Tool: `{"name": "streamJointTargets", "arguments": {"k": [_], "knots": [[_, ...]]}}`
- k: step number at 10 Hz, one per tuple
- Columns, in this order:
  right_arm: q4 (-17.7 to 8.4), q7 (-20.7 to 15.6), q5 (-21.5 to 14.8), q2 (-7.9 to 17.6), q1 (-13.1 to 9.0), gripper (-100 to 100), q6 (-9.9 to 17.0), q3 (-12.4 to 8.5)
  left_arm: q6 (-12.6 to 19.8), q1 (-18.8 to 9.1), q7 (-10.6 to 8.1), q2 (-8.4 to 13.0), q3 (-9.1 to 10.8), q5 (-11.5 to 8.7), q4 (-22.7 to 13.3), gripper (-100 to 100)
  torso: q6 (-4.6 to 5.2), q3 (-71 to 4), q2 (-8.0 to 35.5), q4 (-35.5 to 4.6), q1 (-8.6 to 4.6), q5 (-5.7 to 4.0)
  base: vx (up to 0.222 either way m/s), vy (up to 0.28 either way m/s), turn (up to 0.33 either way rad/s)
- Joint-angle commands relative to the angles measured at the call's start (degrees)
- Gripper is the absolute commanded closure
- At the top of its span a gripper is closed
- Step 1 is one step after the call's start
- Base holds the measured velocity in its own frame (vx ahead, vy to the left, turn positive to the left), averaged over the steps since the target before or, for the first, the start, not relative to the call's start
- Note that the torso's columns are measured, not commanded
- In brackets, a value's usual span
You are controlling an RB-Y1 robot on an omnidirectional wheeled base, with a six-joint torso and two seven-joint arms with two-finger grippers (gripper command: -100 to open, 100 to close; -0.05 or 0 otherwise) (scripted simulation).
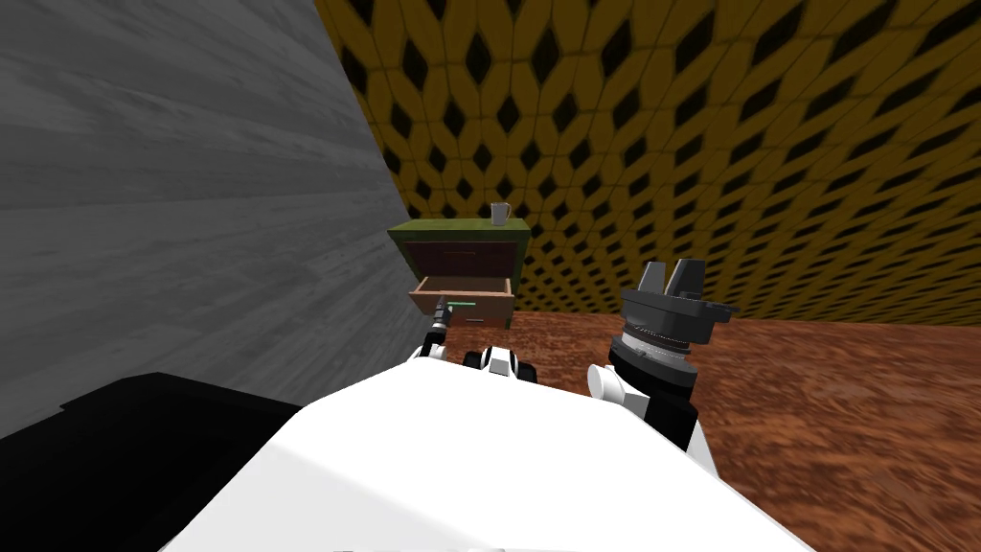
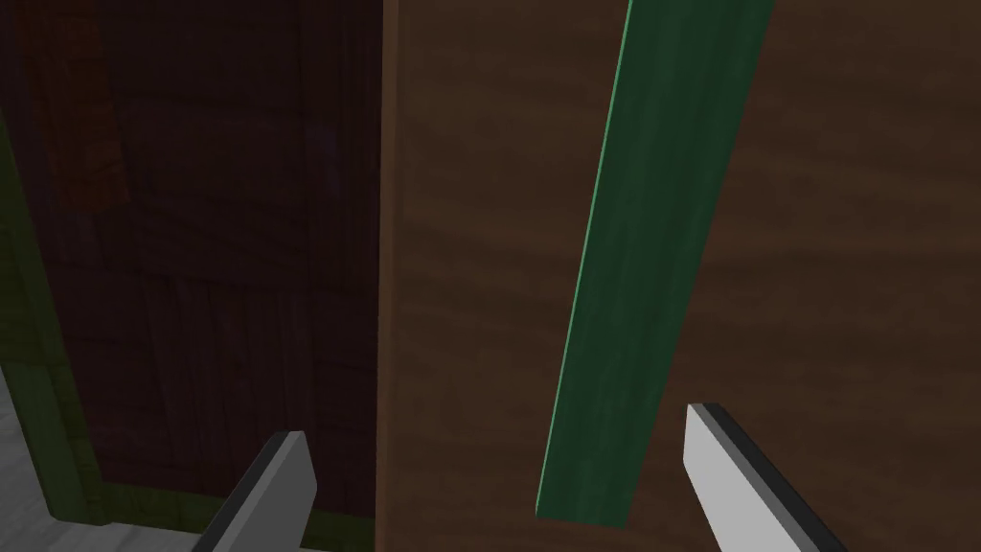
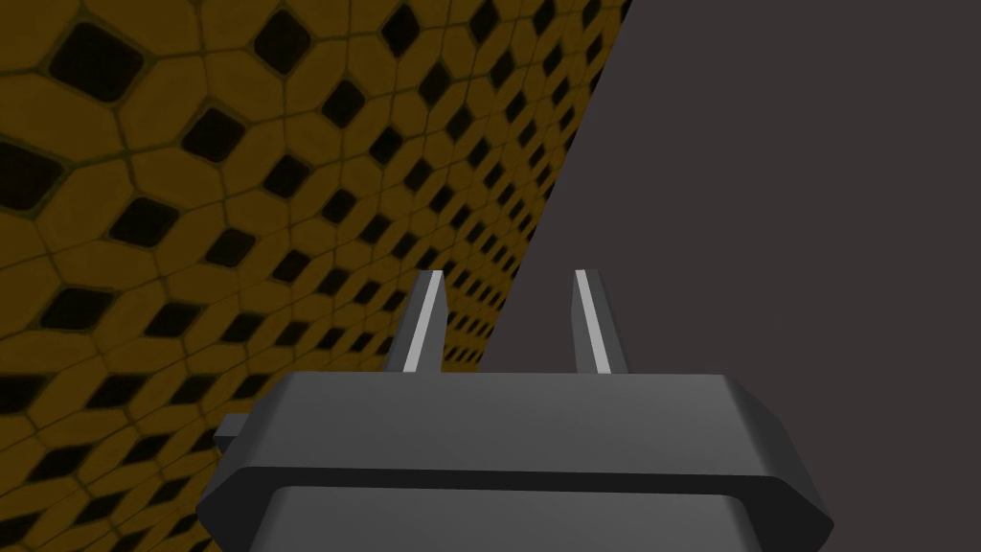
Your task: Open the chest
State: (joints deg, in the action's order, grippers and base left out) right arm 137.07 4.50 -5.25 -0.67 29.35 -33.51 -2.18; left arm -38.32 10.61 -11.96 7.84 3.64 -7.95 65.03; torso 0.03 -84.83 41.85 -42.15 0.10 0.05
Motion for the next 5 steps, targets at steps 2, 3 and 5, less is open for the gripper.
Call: {"name": "streamJointTargets", "arguments": {"k": [2,3,5], "knots": [[0.0,0.0,0.0,0.0,0.0,0,0.0,0.0,5.0,-1.5,-0.43,1.2,0.64,-0.4,3.2,-100,-0.03,0.2,0.4,-0.1,-0.06,-0.04,-0.04,-0.027,0.014],[0.0,0.0,0.0,0.0,0.0,0,0.0,0.0,6.5,-2.1,-0.61,1.6,0.85,-0.6,4.2,-100,-0.02,0.3,0.5,-0.2,-0.13,-0.08,-0.047,-0.033,0.012],[0.0,0.0,0.0,0.0,0.0,0,0.0,0.0,9.5,-3.1,-0.96,2.5,1.27,-0.9,6.0,-100,-0.03,0.3,0.6,-0.3,-0.18,-0.13,-0.059,-0.026,0.006]]}}
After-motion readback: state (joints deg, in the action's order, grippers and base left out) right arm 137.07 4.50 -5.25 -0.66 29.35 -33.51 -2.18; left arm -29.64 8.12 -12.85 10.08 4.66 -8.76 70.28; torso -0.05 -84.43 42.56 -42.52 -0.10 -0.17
